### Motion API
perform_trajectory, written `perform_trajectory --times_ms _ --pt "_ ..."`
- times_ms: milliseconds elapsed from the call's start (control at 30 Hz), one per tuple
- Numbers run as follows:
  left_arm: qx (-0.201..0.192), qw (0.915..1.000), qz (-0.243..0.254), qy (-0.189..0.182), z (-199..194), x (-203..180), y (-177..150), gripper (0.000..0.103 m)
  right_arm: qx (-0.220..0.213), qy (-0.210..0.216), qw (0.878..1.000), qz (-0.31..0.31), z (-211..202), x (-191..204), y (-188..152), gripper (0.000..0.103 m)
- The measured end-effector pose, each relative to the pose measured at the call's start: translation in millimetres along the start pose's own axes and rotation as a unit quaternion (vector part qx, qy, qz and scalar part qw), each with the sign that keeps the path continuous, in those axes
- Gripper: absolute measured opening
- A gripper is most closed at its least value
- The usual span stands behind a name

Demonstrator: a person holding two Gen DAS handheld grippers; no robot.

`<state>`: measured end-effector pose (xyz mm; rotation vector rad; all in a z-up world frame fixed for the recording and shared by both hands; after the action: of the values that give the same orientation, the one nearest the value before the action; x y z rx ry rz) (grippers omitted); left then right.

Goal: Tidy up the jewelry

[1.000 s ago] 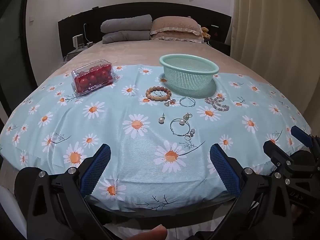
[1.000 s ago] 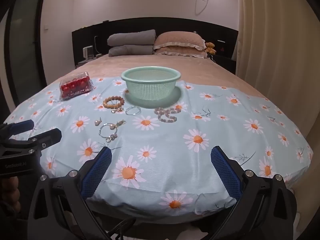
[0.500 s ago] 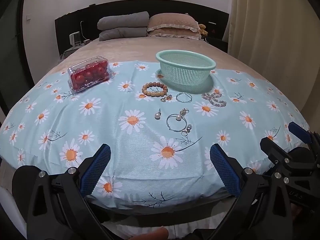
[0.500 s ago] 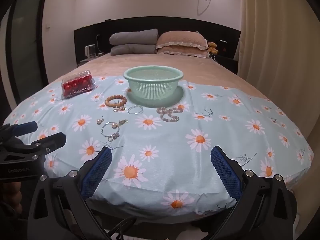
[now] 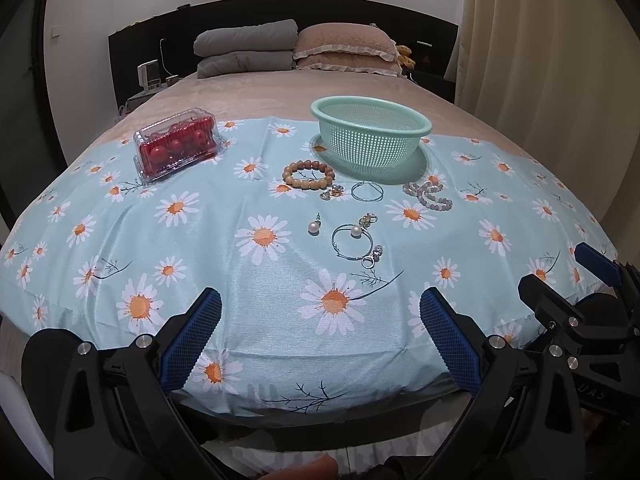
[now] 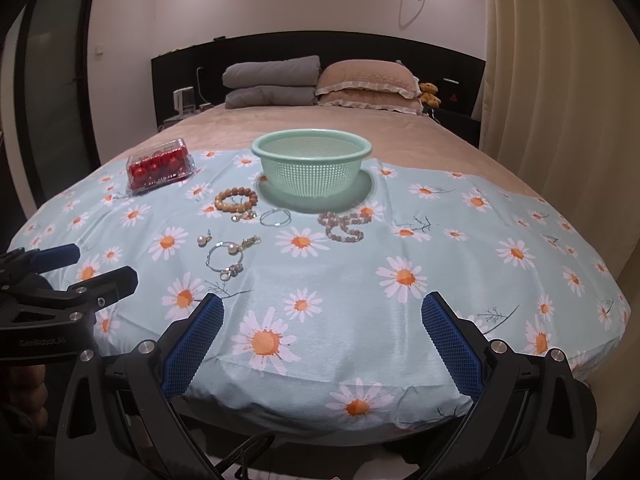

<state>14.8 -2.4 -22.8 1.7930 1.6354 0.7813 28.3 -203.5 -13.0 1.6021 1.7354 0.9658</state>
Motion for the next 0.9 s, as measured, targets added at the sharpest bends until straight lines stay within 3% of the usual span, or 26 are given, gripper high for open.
perform_trajectory --times_ms 900 --pt "0.018 0.9998 -0.007 0.0 11 7 1 0.097 0.022 0.0 1.0 0.0 14 2 -3 0.095"
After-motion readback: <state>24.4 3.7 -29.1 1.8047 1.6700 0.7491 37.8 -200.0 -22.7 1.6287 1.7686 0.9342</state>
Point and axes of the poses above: each gripper's, at about its wrist camera, not at the fingertips, and z roughly the way its jaws point, x to its left, y to its top, the point moved 2 cm from there along z, roughly the way its jaws point, and after that the axes turned 6 degrees about z, right-handed, at the moved point
